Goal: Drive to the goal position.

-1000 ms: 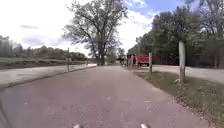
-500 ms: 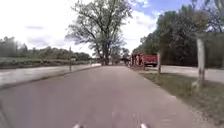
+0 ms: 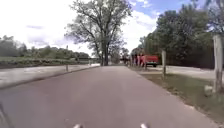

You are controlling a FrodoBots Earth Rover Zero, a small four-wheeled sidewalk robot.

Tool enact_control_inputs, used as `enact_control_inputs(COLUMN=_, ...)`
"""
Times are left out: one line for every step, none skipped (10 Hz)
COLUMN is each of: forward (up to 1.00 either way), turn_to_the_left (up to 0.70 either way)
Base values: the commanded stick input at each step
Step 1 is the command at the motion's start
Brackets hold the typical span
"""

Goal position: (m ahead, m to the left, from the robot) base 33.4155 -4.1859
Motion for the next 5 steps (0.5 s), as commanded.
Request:
enact_control_inputs(forward=1.0, turn_to_the_left=0.0)
enact_control_inputs(forward=1.0, turn_to_the_left=0.0)
enact_control_inputs(forward=1.0, turn_to_the_left=0.0)
enact_control_inputs(forward=1.0, turn_to_the_left=0.0)
enact_control_inputs(forward=1.0, turn_to_the_left=0.0)
